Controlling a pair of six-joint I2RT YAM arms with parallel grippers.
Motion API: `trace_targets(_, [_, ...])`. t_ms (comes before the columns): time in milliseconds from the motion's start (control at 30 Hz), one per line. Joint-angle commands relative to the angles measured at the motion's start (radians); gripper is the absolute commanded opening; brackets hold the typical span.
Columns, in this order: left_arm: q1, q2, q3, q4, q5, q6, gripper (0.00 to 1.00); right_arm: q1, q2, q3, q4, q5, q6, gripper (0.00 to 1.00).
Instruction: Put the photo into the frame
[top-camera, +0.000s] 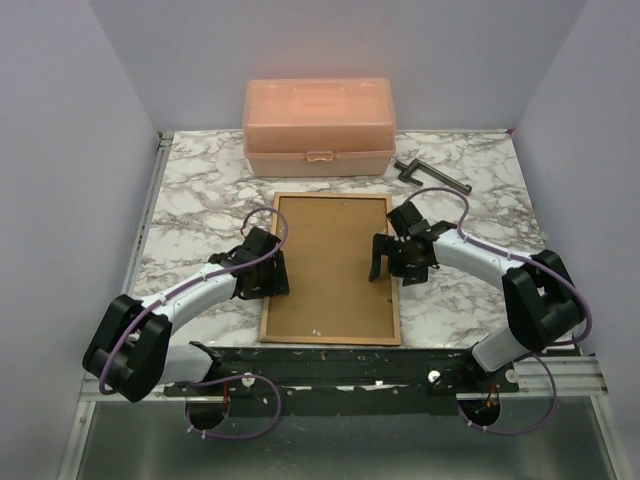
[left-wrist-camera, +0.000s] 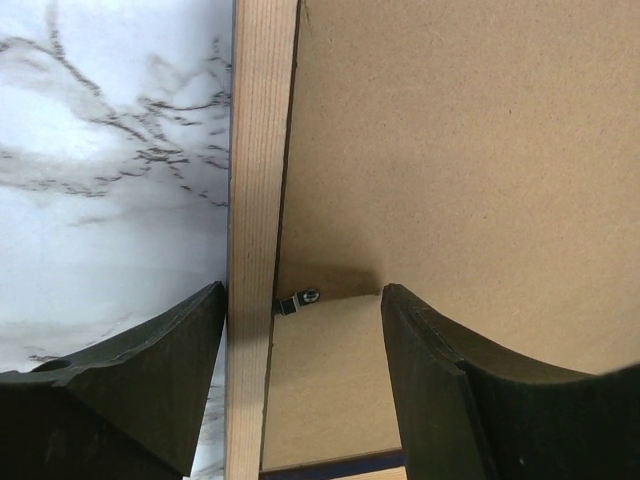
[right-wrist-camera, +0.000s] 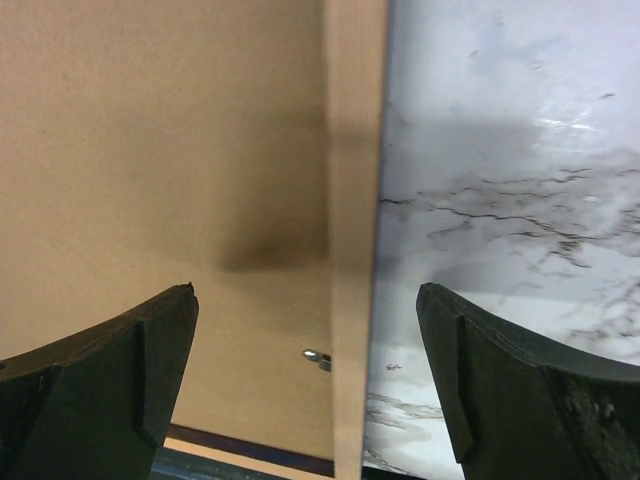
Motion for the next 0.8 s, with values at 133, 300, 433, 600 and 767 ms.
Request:
trace_targets(133, [-0.134,0.062,0.005,0.056,0.107,-0.096,0.63,0.0,-0.002,0.004,0.019,-0.114,-0.015,1.0])
trace_targets(300, [-0.239,0.101,0.064,-0.007,0.078,-0.146,0.63,0.0,-0.07,-0.033,-0.019,-0.123,-0.012,1.0])
trace_targets(433, [-0.299,0.101,0.08,-0.039,0.057,-0.189,0.63,0.001,-0.124,-0.073,-0.047,-0.142,-0.003,1.0])
trace_targets(600, [-0.368,0.068,0.064,-0.063,0.045,-0.263,0.63,0.001,-0.211,-0.122,-0.081,-0.17,0.021,1.0])
trace_targets(767, [-0.444,0.054,0.034,-0.065,0.021,-0.341,0.63,0.001,-0.257,-0.165,-0.087,-0.183,0.041,1.0])
